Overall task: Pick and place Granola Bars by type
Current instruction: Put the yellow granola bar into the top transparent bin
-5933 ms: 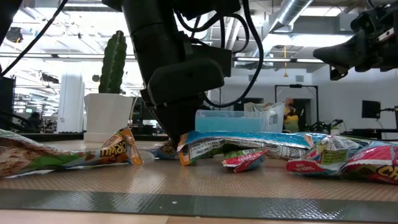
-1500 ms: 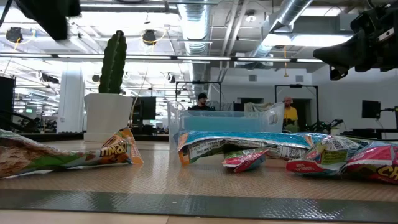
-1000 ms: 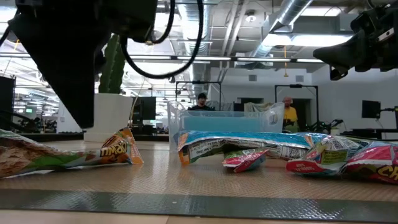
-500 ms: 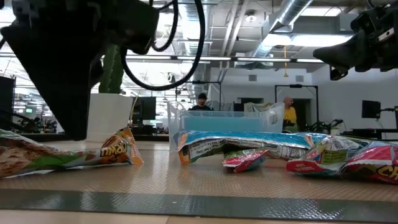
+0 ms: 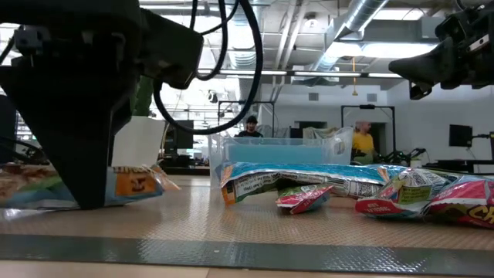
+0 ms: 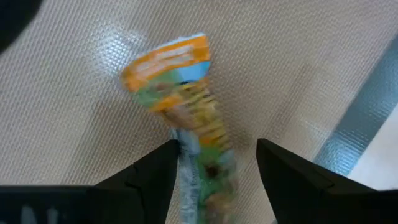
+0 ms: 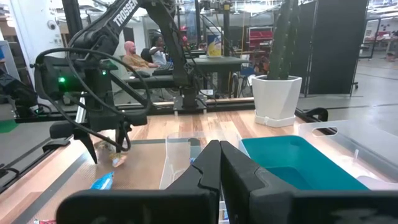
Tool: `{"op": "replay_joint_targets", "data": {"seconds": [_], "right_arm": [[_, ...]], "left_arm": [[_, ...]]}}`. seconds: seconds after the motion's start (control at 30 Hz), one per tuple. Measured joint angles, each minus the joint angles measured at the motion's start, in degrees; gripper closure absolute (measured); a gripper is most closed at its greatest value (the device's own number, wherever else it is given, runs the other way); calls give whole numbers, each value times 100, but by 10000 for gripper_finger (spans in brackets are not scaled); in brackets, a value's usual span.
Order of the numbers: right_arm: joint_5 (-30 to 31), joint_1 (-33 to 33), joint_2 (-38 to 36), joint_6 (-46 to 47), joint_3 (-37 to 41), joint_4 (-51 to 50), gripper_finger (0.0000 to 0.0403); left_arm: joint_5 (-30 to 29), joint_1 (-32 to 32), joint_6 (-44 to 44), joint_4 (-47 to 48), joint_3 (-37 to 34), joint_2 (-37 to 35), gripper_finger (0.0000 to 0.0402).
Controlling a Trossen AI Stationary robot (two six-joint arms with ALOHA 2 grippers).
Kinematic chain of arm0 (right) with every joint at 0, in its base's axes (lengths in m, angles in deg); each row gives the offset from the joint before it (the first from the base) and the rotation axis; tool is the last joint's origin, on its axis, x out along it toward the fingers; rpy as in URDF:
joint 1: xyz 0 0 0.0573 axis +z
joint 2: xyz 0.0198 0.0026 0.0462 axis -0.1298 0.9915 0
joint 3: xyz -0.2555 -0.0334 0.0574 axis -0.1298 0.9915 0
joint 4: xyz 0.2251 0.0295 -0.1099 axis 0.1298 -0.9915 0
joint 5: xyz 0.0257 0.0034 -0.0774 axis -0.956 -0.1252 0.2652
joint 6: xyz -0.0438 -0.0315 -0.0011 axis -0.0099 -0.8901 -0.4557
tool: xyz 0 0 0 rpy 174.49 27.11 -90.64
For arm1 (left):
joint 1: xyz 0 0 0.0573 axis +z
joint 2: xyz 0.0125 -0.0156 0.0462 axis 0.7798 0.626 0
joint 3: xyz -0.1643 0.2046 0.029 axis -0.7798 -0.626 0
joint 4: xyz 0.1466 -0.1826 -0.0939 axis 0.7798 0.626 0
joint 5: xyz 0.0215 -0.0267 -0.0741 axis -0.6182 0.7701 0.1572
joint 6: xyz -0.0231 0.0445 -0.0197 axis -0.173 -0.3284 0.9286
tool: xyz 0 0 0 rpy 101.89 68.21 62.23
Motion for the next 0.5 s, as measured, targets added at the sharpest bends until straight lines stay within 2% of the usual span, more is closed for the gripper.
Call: {"op": "replay_joint_targets", "data": {"seconds": [0.13,0.5], "right_arm": [[0,0,0,1,0,0,403],[0,0,-1,0,0,0,403]], "left_arm": [[-83,0,-9,-8,0,0,225],[-161,0,-17,41,0,-7,366]]}}
